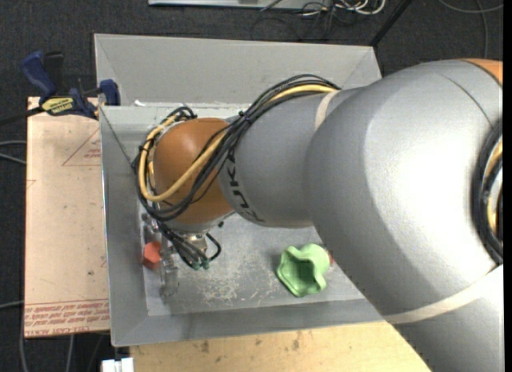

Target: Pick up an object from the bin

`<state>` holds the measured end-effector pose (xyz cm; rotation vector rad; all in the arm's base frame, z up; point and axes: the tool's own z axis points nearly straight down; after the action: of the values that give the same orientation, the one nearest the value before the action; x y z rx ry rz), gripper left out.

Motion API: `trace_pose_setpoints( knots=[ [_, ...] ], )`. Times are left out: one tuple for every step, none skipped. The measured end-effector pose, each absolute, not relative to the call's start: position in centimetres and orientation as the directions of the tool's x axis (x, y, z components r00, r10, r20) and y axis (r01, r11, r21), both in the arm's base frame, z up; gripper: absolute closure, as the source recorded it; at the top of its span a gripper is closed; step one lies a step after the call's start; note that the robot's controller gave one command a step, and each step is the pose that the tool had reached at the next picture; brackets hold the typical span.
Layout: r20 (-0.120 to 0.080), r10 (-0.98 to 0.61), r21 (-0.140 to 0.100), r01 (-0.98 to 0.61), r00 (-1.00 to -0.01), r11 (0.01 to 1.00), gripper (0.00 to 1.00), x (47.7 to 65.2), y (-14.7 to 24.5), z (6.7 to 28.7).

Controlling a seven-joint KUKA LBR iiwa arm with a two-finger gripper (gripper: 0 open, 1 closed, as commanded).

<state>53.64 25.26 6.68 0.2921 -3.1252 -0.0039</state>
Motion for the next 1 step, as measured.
trace_pose_setpoints(
  knots=[
    [-0.004,-0.145,0.003,-0.145,-0.989,0.989,0.0,53.8,25.36,10.16]
  ],
)
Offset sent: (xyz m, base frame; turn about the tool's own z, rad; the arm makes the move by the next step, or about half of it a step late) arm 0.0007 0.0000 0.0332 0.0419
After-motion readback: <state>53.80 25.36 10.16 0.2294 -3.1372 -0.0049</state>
